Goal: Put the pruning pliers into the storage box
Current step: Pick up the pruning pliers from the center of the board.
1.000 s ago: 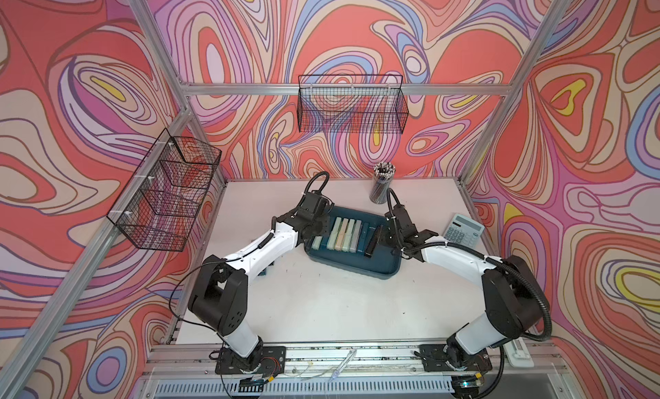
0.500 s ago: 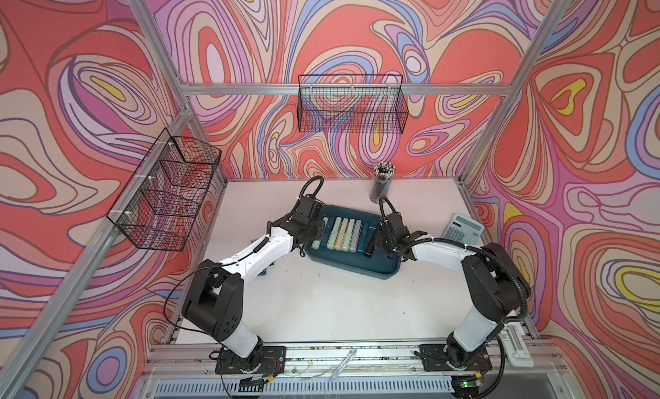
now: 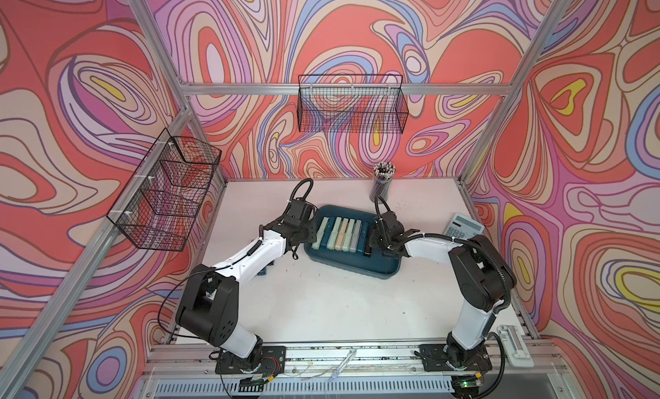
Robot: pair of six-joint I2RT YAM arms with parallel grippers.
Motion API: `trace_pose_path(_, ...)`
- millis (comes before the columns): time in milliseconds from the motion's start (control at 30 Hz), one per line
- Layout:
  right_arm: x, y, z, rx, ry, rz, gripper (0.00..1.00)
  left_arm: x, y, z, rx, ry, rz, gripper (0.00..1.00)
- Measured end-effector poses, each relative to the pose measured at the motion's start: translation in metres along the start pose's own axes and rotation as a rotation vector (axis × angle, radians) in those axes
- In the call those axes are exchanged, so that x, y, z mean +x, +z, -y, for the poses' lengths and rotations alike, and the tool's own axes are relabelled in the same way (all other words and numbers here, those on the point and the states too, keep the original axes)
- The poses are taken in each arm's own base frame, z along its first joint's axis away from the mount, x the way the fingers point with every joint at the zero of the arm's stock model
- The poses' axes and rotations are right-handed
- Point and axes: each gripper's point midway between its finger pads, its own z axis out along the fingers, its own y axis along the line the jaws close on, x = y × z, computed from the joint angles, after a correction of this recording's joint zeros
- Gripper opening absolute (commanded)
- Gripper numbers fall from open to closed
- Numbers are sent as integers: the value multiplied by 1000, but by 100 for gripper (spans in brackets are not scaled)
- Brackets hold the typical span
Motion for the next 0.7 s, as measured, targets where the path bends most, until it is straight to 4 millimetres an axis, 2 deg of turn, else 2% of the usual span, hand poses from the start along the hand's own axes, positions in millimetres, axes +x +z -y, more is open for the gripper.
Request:
trace_pose_path(100,0,0,0,2,-1,0,19,4,-1,-16,-18,-34,-6,39)
trace_pose_path(367,0,-5,8,43,-28,-1,31,24,-3,-58,-71,-134,-30,52)
trace_pose_path(467,-9,-20,8,58,-46,26,36,33,-4,-71,-92,-164,-40,54)
trace_pose_path(700,-53,-65,-12,3,-59,166,43,52,-5,-89,-146,-203,-67,58)
